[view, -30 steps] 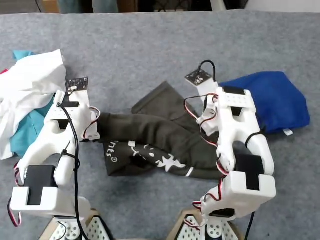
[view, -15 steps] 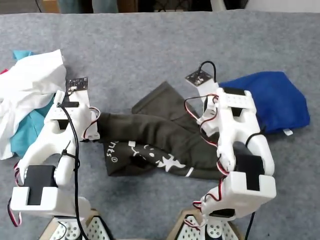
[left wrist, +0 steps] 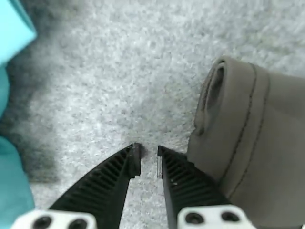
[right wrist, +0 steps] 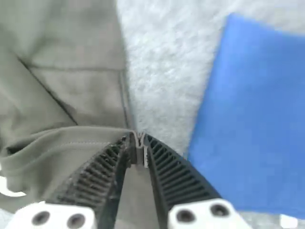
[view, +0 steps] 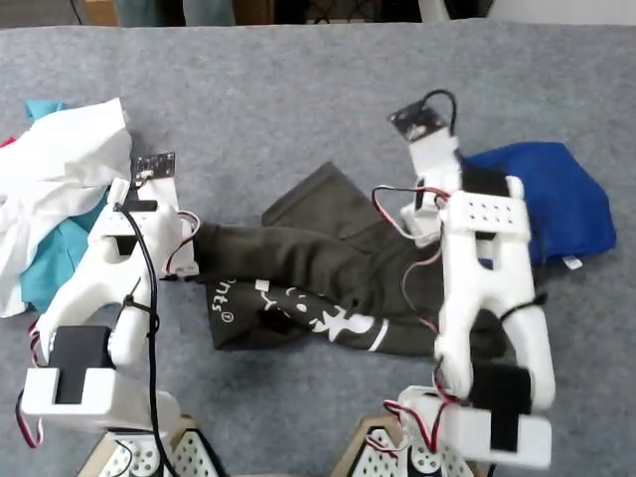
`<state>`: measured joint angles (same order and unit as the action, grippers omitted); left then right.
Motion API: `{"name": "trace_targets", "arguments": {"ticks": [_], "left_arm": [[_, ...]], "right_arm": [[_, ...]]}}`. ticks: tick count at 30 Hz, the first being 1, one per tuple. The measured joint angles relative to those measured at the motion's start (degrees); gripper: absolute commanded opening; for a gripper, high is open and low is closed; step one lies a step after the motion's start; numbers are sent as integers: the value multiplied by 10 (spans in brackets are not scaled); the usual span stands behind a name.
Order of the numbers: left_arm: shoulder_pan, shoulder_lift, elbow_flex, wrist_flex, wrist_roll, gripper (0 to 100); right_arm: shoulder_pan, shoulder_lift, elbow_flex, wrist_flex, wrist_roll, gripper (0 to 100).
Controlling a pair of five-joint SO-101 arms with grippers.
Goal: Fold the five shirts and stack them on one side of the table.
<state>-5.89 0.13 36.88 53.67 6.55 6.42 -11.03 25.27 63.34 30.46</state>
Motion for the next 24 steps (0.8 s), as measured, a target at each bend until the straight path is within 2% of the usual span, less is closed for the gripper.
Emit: {"name": "trace_targets", "arguments": {"ticks": [2,6,13,20,24], "left_arm": [[0,3,-26,0,0,127],[0,3,-140,71,0,218],[0,3,-366,215,1,220],[22,5,-395,234,1,220],[55,31,-378,216,1,220]], "right_arm": [[0,-29,-24,0,-20,28],[6,-70,-68,0,-66,28],[89,-83,-92,-98,-113,28],[161,-78,-92,-179,-117,28],[171,-34,-92,-203,-117,28]]}}
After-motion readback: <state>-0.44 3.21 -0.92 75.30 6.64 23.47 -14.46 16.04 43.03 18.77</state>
